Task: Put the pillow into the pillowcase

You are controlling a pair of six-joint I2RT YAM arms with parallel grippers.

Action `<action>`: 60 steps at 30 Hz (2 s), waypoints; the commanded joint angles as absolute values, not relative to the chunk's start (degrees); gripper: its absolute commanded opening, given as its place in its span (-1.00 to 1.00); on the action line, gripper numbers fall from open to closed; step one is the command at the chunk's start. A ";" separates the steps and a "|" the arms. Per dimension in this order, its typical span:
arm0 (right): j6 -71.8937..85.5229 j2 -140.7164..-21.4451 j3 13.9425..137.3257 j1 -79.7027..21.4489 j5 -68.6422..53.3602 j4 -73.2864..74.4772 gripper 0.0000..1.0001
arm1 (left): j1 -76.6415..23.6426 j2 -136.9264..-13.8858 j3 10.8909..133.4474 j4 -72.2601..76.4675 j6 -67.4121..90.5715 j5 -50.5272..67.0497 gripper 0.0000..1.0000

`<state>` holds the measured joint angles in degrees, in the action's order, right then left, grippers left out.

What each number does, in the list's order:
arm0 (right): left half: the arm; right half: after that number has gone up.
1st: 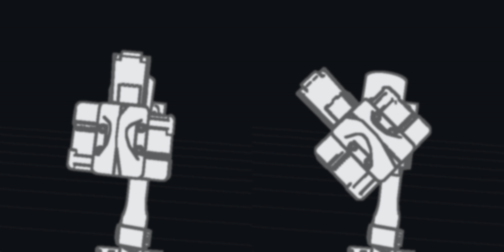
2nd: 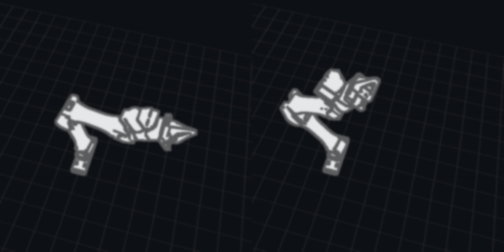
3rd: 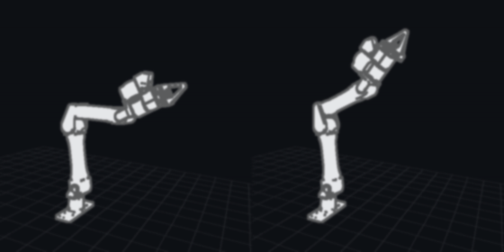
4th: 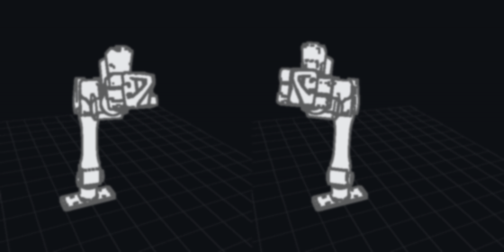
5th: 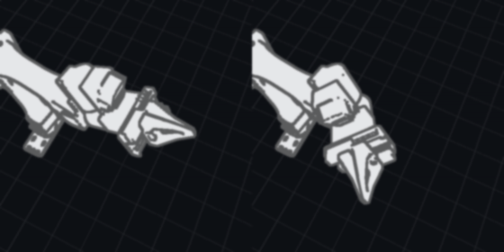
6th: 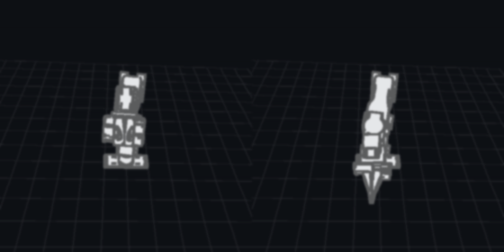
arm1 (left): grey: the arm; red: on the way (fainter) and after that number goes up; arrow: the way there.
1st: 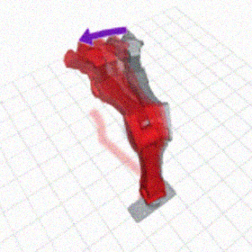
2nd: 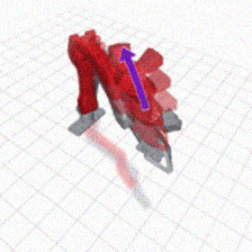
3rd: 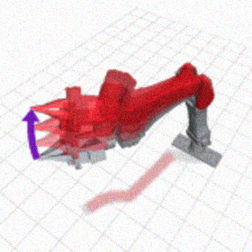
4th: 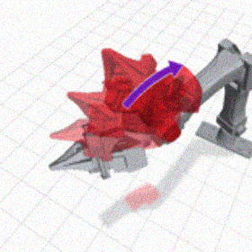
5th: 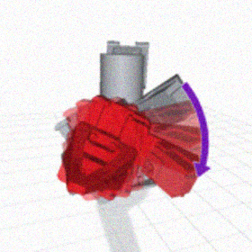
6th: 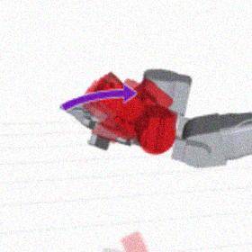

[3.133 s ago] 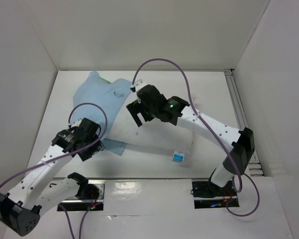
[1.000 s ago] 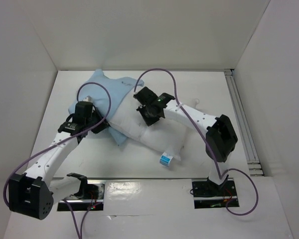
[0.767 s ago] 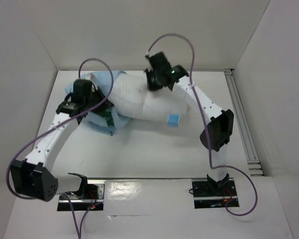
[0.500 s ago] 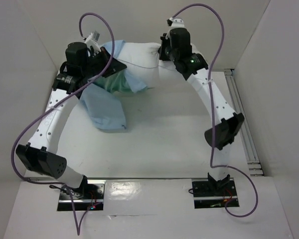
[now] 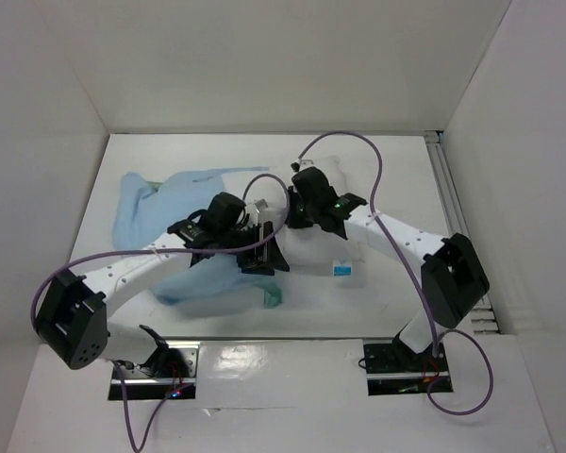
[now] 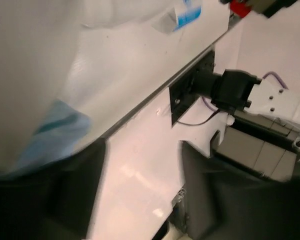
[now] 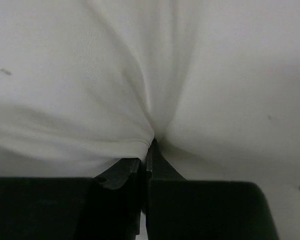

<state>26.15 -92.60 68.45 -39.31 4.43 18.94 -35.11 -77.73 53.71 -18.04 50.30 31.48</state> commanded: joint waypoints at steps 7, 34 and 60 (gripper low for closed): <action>26.90 -87.10 73.64 -41.04 -1.76 15.90 -0.39 | -34.89 -70.58 80.04 -33.91 38.94 23.04 0.85; 18.63 -90.97 78.59 -12.93 -5.79 32.08 1.00 | -19.60 -106.35 107.49 -66.27 36.83 -30.49 0.40; 22.15 -87.28 98.33 -15.29 -25.93 21.26 -1.00 | -25.48 -106.26 137.98 -50.11 34.10 20.90 -1.00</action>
